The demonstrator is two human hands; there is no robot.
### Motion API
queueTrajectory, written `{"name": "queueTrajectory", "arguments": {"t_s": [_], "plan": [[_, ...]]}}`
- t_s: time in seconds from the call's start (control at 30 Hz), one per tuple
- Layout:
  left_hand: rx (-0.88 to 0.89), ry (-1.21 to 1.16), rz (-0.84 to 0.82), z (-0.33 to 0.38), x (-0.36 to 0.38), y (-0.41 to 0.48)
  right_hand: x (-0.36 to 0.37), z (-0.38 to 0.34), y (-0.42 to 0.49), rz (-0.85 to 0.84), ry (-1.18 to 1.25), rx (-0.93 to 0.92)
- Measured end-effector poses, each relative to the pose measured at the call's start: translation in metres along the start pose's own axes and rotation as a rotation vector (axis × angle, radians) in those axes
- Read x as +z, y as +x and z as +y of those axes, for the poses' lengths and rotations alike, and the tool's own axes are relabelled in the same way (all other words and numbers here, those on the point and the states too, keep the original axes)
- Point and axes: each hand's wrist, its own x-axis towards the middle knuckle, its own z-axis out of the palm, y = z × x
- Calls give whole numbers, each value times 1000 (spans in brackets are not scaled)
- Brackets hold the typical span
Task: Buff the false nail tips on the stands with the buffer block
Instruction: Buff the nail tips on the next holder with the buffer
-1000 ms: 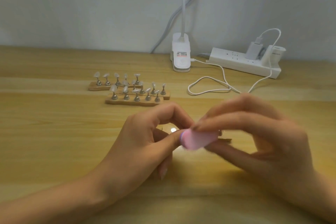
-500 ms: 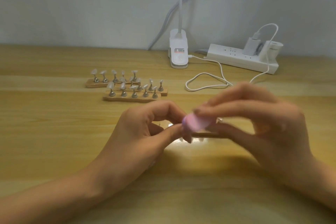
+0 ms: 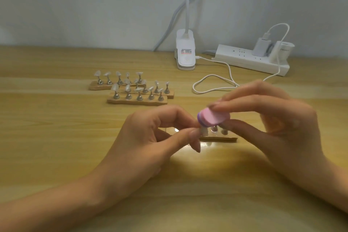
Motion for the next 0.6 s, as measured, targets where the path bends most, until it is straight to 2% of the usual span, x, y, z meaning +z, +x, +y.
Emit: {"name": "queueTrajectory", "arguments": {"t_s": [0.2, 0.3, 0.43, 0.53, 0.6], "plan": [[-1, -23, -13, -2, 0, 0, 4, 0, 2, 7, 13, 13], [10, -14, -26, -2, 1, 1, 6, -1, 3, -43, 43, -4], [-2, -30, -9, -2, 1, 1, 4, -4, 2, -4, 13, 16], [-19, -32, 18, -3, 2, 2, 8, -8, 1, -84, -11, -38], [-29, -31, 52, -4, 0, 4, 9, -11, 2, -64, 8, -43]]}}
